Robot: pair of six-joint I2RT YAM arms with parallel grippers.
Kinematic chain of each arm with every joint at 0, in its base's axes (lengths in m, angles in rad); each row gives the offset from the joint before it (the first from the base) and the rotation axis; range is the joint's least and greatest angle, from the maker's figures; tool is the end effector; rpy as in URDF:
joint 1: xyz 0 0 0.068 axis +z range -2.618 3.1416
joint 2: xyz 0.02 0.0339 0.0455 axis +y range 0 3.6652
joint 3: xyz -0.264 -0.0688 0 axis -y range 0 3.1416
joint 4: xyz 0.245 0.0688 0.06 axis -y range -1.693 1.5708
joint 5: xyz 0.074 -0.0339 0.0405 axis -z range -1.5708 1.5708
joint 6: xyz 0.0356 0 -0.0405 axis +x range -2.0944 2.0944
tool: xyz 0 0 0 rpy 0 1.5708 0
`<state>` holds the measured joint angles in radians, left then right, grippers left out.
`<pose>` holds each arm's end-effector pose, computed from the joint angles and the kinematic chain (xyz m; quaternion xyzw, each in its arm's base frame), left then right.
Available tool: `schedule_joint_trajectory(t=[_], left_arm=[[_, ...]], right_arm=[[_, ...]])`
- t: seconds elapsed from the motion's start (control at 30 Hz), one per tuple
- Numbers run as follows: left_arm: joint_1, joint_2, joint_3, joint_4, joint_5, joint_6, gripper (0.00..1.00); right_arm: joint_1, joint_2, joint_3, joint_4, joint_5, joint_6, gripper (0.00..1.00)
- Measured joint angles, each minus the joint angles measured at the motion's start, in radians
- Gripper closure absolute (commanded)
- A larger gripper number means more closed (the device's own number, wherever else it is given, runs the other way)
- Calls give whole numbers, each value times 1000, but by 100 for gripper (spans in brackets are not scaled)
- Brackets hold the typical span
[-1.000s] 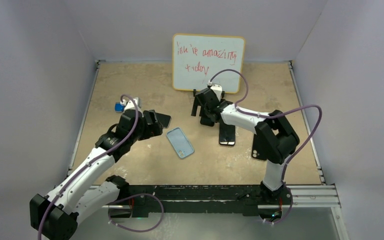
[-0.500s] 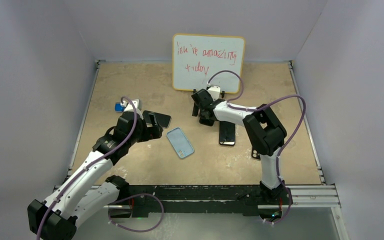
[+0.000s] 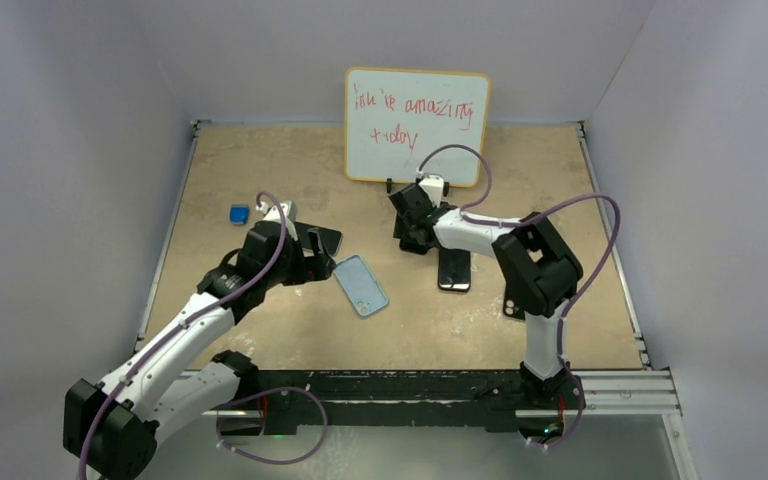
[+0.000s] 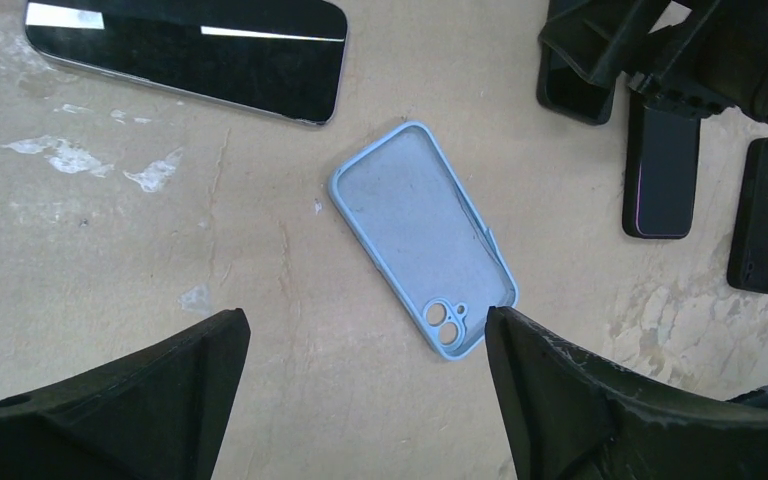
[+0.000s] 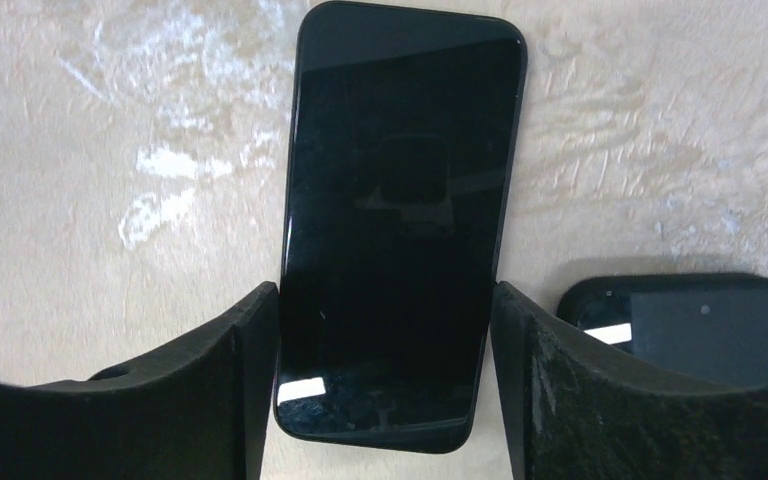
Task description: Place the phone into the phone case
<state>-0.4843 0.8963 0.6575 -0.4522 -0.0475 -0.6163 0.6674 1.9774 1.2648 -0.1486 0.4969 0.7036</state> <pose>0.1705 -0.0878 0.2502 -0.0697 0.9019 -0.2043 0.3741 0.3385 0.2452 0.1613 0.1019 0.9072 0.0347 0.4066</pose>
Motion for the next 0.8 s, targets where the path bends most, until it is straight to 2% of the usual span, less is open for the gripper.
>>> schedule_joint_trajectory(t=[0.27,0.4,0.63,0.8], left_arm=[[0,84,-39,73,81,-19,14],[0,129,-86,144,131,-46,20],[0,294,-95,243,157,-57,28],[0,383,-94,281,155,-56,30]], right_arm=[[23,-104,-145,74,-85,-72,52],[39,-143,-189,83,-123,-95,54],[55,-253,-310,95,-214,-103,60],[58,-344,-407,139,-298,-106,62]])
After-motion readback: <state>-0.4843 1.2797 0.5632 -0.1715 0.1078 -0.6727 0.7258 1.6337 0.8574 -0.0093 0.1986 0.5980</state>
